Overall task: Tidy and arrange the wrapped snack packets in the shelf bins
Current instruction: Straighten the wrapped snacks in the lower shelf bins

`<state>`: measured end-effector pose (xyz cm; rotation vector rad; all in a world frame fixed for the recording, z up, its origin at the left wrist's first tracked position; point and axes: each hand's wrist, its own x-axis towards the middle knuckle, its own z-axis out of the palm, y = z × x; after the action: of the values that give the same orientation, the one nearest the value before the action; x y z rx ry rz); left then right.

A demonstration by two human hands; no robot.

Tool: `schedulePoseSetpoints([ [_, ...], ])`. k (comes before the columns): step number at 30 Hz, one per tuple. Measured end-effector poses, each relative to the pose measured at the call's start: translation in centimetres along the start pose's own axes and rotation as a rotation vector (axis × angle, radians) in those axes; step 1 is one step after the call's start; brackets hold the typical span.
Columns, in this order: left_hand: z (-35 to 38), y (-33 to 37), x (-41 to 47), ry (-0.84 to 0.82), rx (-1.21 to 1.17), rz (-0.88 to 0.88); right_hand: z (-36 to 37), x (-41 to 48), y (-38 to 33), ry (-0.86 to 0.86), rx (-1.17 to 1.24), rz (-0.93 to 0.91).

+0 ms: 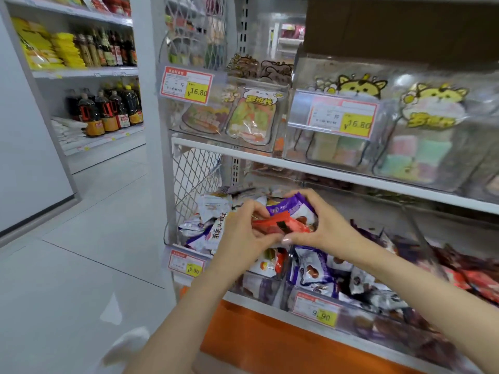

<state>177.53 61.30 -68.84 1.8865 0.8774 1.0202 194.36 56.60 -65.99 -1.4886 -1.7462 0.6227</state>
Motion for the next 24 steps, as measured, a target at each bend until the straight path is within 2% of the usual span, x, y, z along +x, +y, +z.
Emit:
schedulePoseSetpoints([
  [5, 2.7, 1.0, -0.3, -0.136, -0.096, 0.026, -2.2, -4.3, 1.3, 0.197, -0.093, 0.062],
  [8, 4.0, 1.6, -0.2, -0.132, -0.044, 0.077, -4.4, -7.6, 3.0, 0.331, -0.180, 0.108],
  [10, 4.7, 1.8, 0.0, -0.099, 0.012, 0.095, -6.4, -9.8, 4.6, 0.482, -0.264, 0.125],
  [13, 5.8, 2.1, 0.4, -0.056, 0.056, 0.112, -9.9, -12.7, 7.2, 0.726, -0.422, 0.282],
  [16, 6.8, 2.5, 0.5, -0.047, 0.087, 0.118, -13.1, -14.6, 10.4, 0.856, -0.649, 0.429],
  [18, 7.4, 2.6, 0.5, -0.055, 0.115, 0.116, -14.7, -15.5, 12.3, 0.777, -0.709, 0.499],
  [19, 7.7, 2.6, 0.5, -0.061, 0.123, 0.115, -15.1, -16.0, 13.0, 0.637, -0.687, 0.541],
  [22, 8.4, 2.7, 0.5, -0.083, 0.137, 0.116, -15.2, -17.9, 14.6, -0.016, -0.587, 0.621],
  [23, 8.4, 2.7, 0.5, -0.085, 0.142, 0.115, -15.1, -18.2, 14.8, -0.091, -0.545, 0.619],
  [24, 8.4, 2.6, 0.5, -0.084, 0.149, 0.114, -15.1, -18.3, 14.7, -0.052, -0.496, 0.602],
])
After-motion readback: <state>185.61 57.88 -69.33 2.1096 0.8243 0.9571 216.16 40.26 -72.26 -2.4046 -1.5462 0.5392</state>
